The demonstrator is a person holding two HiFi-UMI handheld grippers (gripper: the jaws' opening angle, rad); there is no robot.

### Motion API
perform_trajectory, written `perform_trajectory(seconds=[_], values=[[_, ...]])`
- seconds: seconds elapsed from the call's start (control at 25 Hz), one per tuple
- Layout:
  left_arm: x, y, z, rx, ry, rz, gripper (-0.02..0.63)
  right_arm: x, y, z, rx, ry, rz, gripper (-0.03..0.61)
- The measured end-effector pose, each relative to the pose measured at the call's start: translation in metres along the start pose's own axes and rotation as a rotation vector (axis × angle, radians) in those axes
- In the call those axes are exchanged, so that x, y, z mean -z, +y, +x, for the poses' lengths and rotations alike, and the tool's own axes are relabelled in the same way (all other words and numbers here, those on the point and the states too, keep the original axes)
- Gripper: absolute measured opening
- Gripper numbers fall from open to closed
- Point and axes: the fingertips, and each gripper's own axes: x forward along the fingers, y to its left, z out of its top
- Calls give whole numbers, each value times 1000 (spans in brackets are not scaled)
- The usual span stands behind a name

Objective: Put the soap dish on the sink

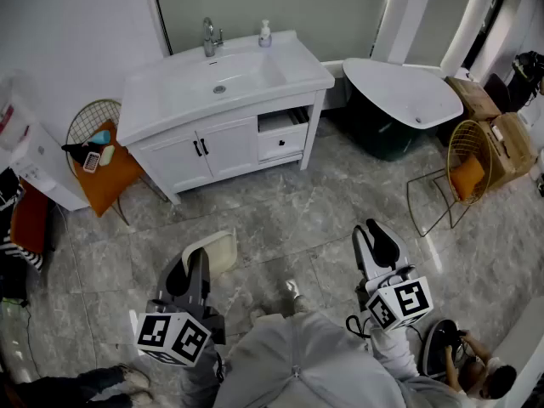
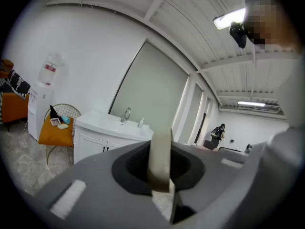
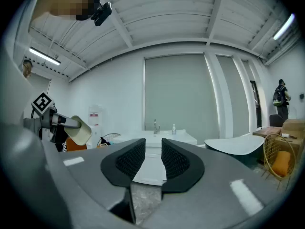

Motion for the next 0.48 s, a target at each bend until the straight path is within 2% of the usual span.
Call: perform_trajectory(seconds=[0.48], values=[[-2, 11, 1, -28, -7, -2, 95, 1, 5, 12, -16, 7, 6, 86]])
